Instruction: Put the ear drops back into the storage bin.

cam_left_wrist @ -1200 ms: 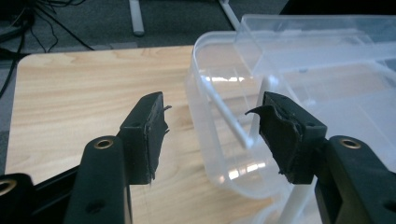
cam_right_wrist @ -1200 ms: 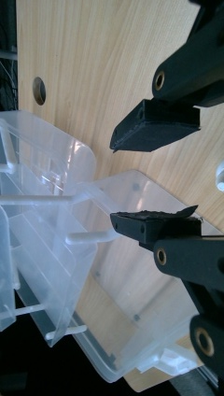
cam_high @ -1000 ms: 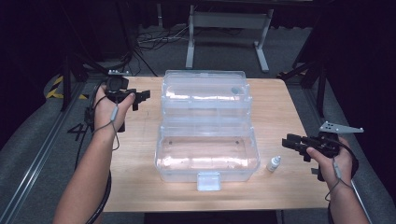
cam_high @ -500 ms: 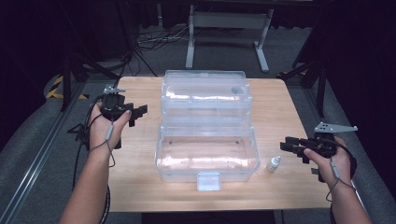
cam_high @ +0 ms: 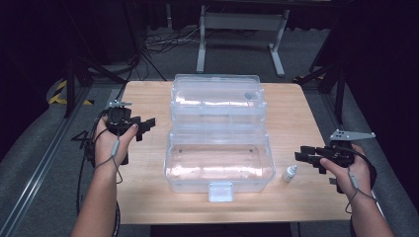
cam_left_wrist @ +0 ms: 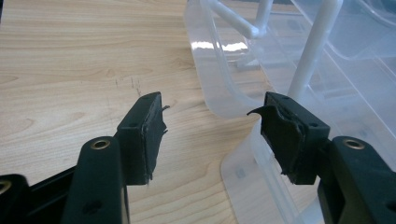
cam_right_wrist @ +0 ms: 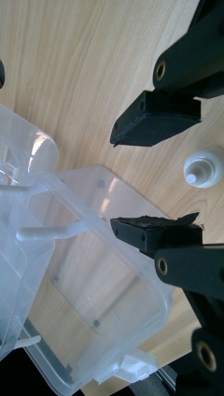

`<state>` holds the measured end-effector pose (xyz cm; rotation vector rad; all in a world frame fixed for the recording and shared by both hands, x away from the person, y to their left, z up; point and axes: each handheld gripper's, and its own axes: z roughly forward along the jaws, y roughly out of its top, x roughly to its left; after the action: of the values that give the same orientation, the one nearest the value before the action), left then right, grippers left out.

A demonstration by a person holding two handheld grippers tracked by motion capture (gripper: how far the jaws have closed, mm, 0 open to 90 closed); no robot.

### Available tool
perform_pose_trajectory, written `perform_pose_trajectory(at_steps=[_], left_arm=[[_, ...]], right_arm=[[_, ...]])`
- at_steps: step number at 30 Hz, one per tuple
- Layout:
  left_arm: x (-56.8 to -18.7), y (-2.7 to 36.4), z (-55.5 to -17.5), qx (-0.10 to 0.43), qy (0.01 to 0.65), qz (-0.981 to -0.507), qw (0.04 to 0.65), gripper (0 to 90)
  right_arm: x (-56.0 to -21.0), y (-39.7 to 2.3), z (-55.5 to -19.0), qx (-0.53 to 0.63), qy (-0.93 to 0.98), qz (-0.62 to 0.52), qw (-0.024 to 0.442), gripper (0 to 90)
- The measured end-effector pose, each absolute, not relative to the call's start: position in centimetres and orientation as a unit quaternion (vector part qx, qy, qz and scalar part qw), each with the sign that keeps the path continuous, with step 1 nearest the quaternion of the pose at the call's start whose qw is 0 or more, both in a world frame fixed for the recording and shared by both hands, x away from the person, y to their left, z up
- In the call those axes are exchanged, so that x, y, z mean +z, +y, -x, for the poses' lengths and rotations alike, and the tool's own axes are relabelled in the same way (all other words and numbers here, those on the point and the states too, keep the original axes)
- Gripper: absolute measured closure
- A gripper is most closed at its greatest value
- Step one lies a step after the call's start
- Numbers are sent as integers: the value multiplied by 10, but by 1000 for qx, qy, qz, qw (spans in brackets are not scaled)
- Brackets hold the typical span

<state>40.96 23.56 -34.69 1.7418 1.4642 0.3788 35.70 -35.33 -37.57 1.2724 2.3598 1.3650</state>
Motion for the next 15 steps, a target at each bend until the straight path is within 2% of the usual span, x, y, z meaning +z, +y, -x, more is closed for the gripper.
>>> perform_pose_trajectory(at_steps=[15], left_arm=[[-350, 244, -406, 152, 587, -686, 402, 397]], right_arm=[[-386, -340, -360, 401, 815, -416, 42, 491]])
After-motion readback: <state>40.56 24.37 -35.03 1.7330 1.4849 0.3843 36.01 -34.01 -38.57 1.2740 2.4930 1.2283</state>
